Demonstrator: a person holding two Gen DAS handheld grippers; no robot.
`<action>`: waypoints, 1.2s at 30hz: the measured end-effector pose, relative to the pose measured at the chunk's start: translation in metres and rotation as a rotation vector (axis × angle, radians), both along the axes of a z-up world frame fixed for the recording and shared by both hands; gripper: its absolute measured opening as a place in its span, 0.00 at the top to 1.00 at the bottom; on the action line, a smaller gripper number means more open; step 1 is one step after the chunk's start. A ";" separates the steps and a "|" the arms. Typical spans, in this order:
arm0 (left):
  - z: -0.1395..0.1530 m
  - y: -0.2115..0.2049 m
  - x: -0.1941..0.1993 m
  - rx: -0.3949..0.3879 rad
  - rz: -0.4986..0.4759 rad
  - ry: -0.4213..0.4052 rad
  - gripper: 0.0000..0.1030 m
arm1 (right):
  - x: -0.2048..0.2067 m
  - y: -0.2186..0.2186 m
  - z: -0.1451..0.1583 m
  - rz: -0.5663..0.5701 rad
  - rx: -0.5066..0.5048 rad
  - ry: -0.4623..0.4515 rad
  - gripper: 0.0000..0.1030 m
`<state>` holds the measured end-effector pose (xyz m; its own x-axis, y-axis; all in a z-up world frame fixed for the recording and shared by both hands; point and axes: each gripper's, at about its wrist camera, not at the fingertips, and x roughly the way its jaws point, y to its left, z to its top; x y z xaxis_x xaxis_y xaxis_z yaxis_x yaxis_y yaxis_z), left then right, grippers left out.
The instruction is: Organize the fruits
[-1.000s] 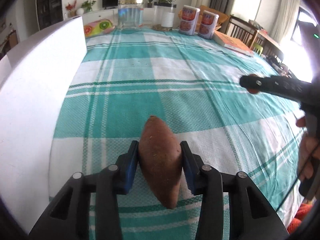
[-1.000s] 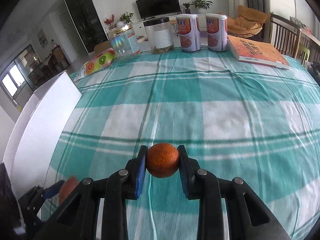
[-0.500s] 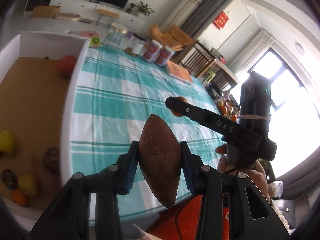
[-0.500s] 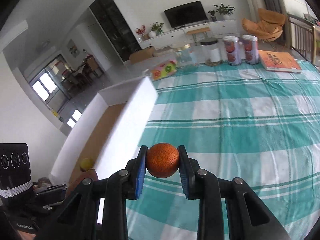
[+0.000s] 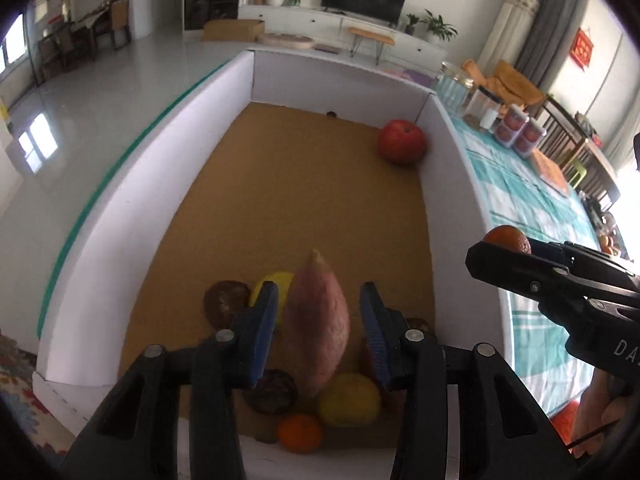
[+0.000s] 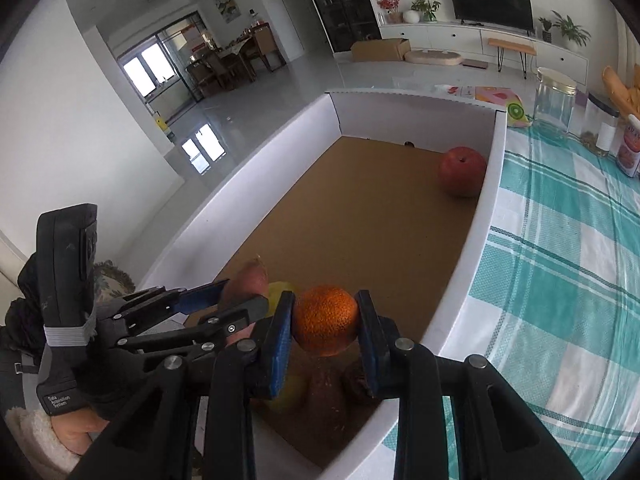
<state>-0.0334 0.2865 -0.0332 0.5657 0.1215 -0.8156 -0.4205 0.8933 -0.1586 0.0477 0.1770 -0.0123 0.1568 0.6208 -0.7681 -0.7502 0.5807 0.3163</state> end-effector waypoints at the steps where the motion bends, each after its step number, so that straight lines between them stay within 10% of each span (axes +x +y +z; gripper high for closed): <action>1: 0.002 -0.001 -0.001 0.029 0.003 -0.003 0.32 | 0.001 0.002 -0.003 -0.001 -0.007 0.004 0.69; 4: 0.013 -0.005 -0.007 0.131 0.033 -0.031 0.10 | 0.009 -0.001 -0.003 -0.012 -0.004 0.017 0.50; 7: 0.026 -0.004 -0.011 0.191 0.055 -0.064 0.08 | 0.017 -0.015 0.013 -0.055 0.032 0.011 0.29; 15: 0.058 -0.019 -0.031 0.448 0.222 -0.133 0.03 | 0.008 -0.046 0.057 -0.119 0.019 -0.088 0.10; 20: 0.048 -0.018 -0.023 0.403 0.170 0.009 0.03 | -0.017 -0.045 0.051 -0.149 -0.107 -0.120 0.09; 36: 0.048 -0.014 -0.046 0.299 0.181 0.022 0.03 | -0.069 -0.022 0.035 -0.098 -0.297 -0.122 0.09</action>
